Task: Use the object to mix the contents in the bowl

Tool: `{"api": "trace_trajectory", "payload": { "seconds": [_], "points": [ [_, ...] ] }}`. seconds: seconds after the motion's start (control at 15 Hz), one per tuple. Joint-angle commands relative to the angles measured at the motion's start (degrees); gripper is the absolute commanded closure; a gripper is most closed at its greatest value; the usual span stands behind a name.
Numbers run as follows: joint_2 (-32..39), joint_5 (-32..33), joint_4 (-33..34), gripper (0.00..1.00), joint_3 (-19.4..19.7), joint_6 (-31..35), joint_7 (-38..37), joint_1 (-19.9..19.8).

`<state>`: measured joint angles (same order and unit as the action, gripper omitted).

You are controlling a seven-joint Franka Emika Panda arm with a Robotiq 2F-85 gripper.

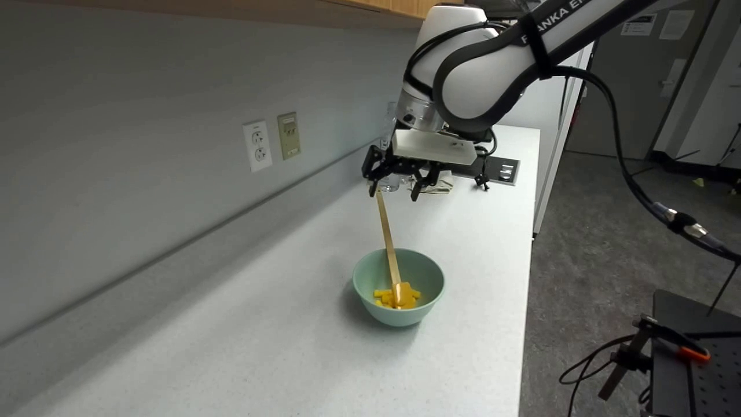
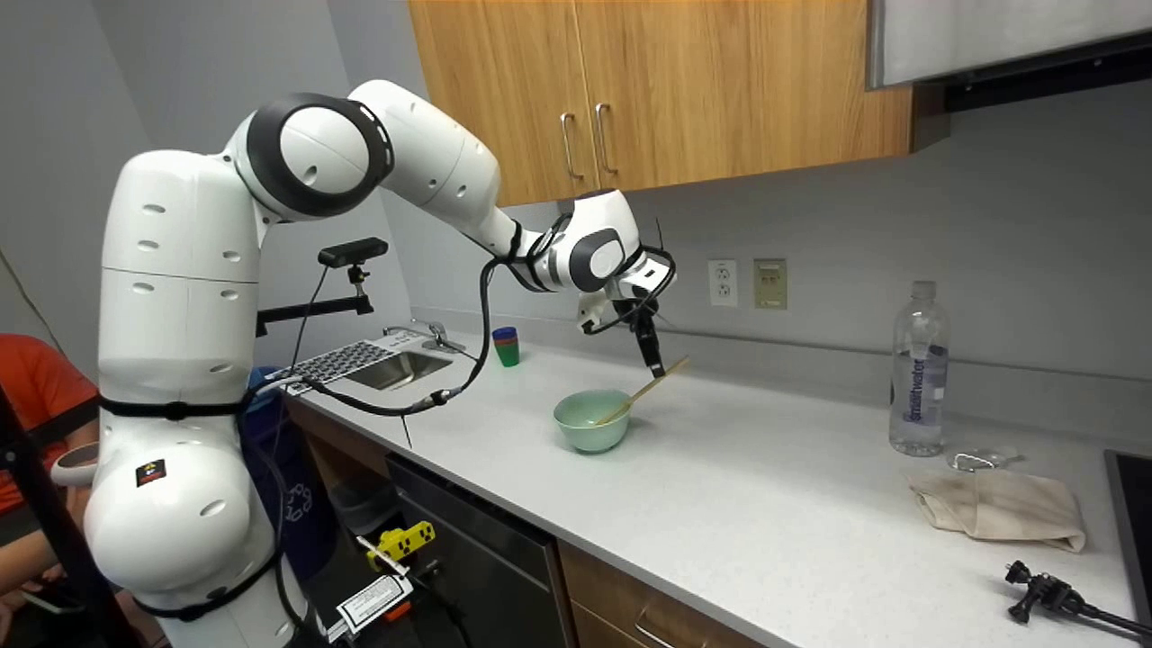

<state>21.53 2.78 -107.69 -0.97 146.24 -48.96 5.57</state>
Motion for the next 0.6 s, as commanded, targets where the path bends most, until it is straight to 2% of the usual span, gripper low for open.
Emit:
{"api": "trace_trajectory", "payload": {
  "seconds": [0.0, 0.07, 0.33, 0.53],
  "points": [
    [5.2, -0.7, 8.0, 0.0, 1.9, -2.0, -1.0, 2.2],
    [2.0, -1.2, 3.2, 0.0, 1.7, -0.2, 0.7, 1.7],
    [4.3, -1.2, 5.8, 0.0, 2.1, -0.3, 0.5, 2.3],
    [5.6, 0.6, 6.1, 0.0, 3.8, 0.7, -1.1, 3.3]
  ]
}}
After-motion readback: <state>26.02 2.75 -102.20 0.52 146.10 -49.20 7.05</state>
